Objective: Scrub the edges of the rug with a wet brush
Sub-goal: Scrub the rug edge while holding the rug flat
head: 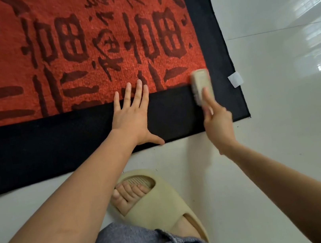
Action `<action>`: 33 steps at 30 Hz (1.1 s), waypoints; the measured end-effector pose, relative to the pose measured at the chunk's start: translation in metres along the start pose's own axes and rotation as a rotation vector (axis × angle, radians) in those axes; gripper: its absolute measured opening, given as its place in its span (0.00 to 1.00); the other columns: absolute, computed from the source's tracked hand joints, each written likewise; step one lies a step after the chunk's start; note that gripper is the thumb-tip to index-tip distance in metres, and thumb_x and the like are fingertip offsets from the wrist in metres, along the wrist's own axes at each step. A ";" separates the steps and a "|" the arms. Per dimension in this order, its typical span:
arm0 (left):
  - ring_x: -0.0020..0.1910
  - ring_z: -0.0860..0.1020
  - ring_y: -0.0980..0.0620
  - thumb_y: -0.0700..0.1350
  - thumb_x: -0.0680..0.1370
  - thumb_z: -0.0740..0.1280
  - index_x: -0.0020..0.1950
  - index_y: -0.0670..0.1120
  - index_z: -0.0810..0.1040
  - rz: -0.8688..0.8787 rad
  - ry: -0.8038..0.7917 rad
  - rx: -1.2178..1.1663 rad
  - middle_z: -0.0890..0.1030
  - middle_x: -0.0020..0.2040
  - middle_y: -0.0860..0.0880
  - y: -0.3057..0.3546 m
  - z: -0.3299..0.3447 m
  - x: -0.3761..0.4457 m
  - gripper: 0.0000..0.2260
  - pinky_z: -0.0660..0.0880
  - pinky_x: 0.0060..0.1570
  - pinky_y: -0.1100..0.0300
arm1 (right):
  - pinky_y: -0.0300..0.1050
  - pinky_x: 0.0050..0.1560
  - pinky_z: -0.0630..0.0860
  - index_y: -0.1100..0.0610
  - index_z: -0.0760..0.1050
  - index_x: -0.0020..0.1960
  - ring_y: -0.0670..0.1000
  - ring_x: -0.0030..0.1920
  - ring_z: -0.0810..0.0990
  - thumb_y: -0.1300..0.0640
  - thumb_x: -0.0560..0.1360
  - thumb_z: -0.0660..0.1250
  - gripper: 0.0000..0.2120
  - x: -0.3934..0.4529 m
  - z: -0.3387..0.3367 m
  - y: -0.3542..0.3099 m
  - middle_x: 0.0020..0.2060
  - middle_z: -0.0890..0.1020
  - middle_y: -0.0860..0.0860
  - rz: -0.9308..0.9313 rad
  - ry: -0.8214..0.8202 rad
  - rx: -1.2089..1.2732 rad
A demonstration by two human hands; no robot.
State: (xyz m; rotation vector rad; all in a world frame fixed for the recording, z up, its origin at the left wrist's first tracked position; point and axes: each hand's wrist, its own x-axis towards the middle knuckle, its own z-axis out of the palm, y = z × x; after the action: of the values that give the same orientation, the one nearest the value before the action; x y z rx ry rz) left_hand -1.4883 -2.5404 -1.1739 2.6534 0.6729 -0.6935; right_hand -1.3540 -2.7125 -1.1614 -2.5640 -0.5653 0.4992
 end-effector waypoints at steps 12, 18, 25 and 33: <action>0.76 0.31 0.38 0.76 0.57 0.71 0.77 0.51 0.28 -0.026 -0.058 0.032 0.27 0.76 0.44 0.005 -0.009 0.007 0.68 0.38 0.73 0.36 | 0.54 0.52 0.76 0.43 0.65 0.73 0.62 0.49 0.83 0.59 0.79 0.57 0.24 0.018 -0.006 0.015 0.51 0.83 0.62 -0.208 -0.070 -0.066; 0.77 0.32 0.43 0.77 0.56 0.70 0.77 0.44 0.28 -0.044 -0.025 0.005 0.28 0.77 0.48 0.000 -0.007 0.004 0.71 0.39 0.75 0.41 | 0.52 0.33 0.75 0.38 0.59 0.73 0.65 0.30 0.78 0.51 0.80 0.56 0.22 0.038 -0.017 0.014 0.30 0.78 0.60 -0.693 -0.236 -0.397; 0.77 0.31 0.44 0.78 0.55 0.69 0.76 0.43 0.28 -0.032 -0.029 0.019 0.27 0.76 0.47 -0.003 -0.006 0.003 0.72 0.38 0.75 0.42 | 0.52 0.35 0.78 0.36 0.59 0.73 0.60 0.28 0.76 0.48 0.80 0.54 0.23 -0.005 0.005 0.006 0.32 0.81 0.57 -0.670 -0.390 -0.235; 0.76 0.30 0.47 0.80 0.54 0.66 0.75 0.40 0.27 -0.031 -0.008 0.005 0.27 0.76 0.43 -0.007 -0.003 -0.006 0.73 0.36 0.76 0.46 | 0.54 0.37 0.78 0.39 0.60 0.74 0.62 0.32 0.80 0.50 0.79 0.53 0.23 0.013 0.004 -0.002 0.36 0.81 0.60 -0.668 -0.328 -0.246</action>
State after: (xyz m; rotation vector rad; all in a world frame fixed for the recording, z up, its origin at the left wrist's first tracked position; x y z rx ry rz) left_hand -1.4950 -2.5350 -1.1694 2.6486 0.7122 -0.7140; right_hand -1.3454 -2.7035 -1.1666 -2.3088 -1.6074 0.6306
